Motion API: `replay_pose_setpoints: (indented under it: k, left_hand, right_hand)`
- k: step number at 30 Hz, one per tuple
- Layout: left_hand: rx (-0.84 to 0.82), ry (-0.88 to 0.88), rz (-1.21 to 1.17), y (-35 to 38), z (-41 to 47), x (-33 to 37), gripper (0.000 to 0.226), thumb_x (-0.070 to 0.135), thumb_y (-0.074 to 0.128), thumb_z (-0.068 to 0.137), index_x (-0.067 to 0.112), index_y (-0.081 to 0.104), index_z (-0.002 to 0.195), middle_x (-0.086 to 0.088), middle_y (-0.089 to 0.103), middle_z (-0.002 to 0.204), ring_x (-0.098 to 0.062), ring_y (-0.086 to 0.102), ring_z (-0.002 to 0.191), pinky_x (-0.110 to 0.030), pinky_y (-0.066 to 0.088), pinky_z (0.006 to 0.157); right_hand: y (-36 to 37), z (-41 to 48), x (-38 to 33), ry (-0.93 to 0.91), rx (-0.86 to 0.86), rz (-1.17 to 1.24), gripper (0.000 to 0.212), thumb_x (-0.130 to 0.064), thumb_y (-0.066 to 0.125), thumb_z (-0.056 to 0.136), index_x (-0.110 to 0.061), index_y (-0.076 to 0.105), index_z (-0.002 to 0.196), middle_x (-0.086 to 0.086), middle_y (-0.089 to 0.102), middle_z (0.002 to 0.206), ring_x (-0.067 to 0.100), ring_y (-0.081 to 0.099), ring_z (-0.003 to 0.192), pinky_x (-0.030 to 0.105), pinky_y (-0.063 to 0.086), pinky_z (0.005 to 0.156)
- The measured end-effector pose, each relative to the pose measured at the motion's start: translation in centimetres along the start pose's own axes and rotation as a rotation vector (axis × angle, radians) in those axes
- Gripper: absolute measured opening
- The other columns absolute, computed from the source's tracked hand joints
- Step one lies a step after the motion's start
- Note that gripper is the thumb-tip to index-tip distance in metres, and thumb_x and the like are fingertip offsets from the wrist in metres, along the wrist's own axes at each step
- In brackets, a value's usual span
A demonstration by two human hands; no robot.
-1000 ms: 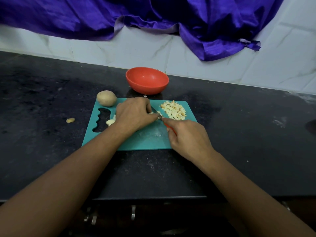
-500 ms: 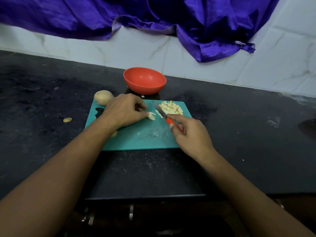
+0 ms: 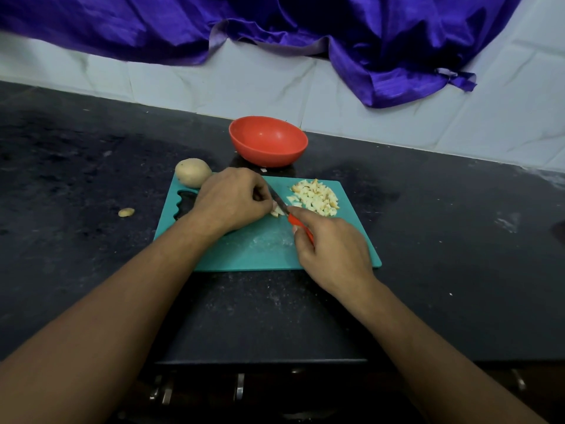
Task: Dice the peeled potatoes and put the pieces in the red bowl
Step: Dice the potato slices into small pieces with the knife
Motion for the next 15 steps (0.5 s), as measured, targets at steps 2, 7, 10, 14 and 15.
replay_pose_setpoints:
  k: [2,7,10,14,15]
  left_hand:
    - [-0.016,0.006,-0.011,0.0,0.0,-0.1,0.014,0.05,0.074,0.084,0.036,0.074,0.08,0.022,0.067,0.081,-0.002,0.063,0.083,-0.03,0.052,0.072]
    - [-0.016,0.0,-0.008,0.2,0.0,0.2,0.016,0.051,0.076,0.082,0.036,0.074,0.083,0.021,0.068,0.083,-0.002,0.063,0.084,-0.031,0.055,0.074]
    - [-0.013,-0.018,-0.014,0.2,-0.1,0.3,0.015,0.051,0.077,0.082,0.036,0.073,0.081,0.021,0.069,0.081,-0.001,0.063,0.082,-0.034,0.057,0.072]
    - [-0.013,-0.025,-0.014,0.0,-0.3,0.4,0.016,0.051,0.077,0.082,0.036,0.072,0.08,0.021,0.068,0.079,0.0,0.062,0.079,-0.032,0.055,0.069]
    - [-0.013,-0.026,-0.011,0.0,-0.4,0.4,0.015,0.05,0.077,0.082,0.036,0.073,0.08,0.021,0.067,0.079,0.0,0.062,0.079,-0.031,0.054,0.068]
  right_hand:
    - [0.1,0.0,-0.2,-0.011,-0.006,-0.01,0.042,-0.031,0.049,0.101,-0.04,0.056,0.142,-0.005,0.068,0.084,0.018,0.059,0.074,0.032,0.036,0.061]
    - [0.1,0.3,-0.3,-0.06,-0.04,-0.106,0.046,-0.033,0.045,0.102,-0.041,0.051,0.147,-0.003,0.067,0.083,0.021,0.062,0.077,0.032,0.034,0.061]
    - [-0.3,0.6,-0.2,-0.084,-0.091,-0.143,0.047,-0.033,0.043,0.103,-0.041,0.047,0.15,-0.001,0.068,0.086,0.024,0.063,0.081,0.033,0.033,0.062]
    - [-1.1,0.7,0.1,-0.078,-0.142,-0.155,0.046,-0.034,0.044,0.104,-0.041,0.047,0.149,-0.001,0.07,0.094,0.023,0.063,0.085,0.034,0.036,0.064]
    - [-1.3,0.5,0.4,-0.056,-0.151,-0.127,0.045,-0.034,0.045,0.104,-0.042,0.049,0.148,-0.003,0.069,0.093,0.021,0.062,0.083,0.033,0.037,0.064]
Point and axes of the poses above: each hand's wrist, its own z-axis towards the middle knuckle, its own y-axis out of the palm, x = y × z, the point moved 1 cm from there along z, towards the middle knuckle
